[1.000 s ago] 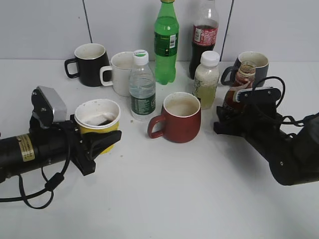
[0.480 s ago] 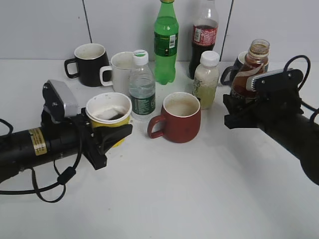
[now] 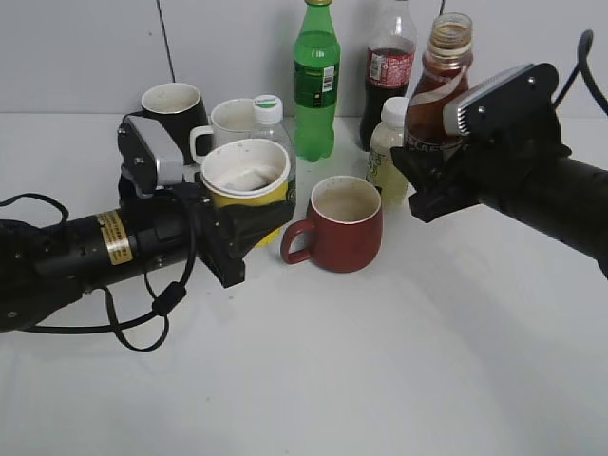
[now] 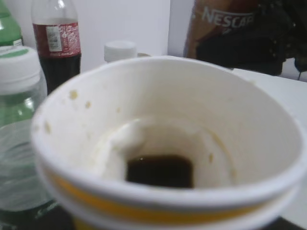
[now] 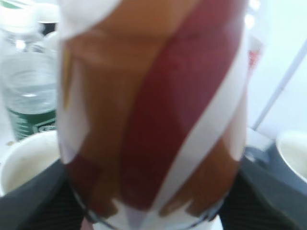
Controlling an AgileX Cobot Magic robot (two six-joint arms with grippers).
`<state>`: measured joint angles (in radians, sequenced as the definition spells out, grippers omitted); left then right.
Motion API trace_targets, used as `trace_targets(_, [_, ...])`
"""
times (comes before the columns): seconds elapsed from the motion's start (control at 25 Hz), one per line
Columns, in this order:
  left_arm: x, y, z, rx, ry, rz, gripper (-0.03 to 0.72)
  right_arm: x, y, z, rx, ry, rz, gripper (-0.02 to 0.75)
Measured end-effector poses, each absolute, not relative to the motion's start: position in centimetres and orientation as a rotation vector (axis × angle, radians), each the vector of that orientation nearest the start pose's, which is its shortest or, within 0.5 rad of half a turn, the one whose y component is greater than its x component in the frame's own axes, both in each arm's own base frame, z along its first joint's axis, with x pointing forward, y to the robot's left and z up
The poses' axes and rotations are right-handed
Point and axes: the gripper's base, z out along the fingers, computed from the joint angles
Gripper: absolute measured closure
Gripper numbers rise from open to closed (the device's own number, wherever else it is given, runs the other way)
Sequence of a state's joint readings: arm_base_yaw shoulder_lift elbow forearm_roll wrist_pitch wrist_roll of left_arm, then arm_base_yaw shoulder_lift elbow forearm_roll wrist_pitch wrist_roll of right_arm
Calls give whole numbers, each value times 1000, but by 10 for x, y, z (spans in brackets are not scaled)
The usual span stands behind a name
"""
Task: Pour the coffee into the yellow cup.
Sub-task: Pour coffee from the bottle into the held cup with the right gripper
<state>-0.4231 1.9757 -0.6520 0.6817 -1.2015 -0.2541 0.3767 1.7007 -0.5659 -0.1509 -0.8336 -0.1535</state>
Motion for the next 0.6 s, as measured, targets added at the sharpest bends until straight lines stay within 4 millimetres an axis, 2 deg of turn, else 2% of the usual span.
trace_targets(0.4, [267, -199, 132, 875, 1491, -863, 362, 293, 155, 189, -967, 1551, 28, 220])
trace_targets(0.6, [272, -205, 139, 876, 1477, -911, 362, 299, 161, 198, -1101, 1443, -94, 220])
